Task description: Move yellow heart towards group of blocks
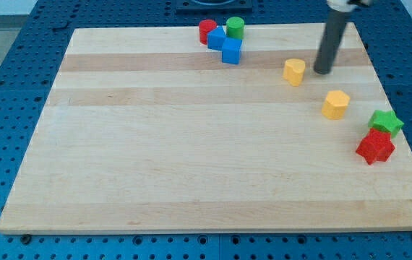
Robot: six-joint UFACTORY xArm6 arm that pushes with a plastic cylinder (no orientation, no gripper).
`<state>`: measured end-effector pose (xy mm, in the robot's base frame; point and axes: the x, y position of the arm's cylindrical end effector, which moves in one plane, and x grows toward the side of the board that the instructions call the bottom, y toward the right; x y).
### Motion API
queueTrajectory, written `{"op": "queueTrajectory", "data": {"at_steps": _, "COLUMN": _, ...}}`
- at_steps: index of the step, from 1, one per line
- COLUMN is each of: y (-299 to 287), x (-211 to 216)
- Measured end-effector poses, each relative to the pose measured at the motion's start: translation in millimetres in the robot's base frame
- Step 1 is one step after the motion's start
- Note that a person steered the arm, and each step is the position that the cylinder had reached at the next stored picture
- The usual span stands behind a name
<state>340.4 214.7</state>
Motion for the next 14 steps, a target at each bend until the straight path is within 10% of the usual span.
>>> {"op": "queueTrajectory", "data": {"at_steps": 14, "y": -176, "x": 25}}
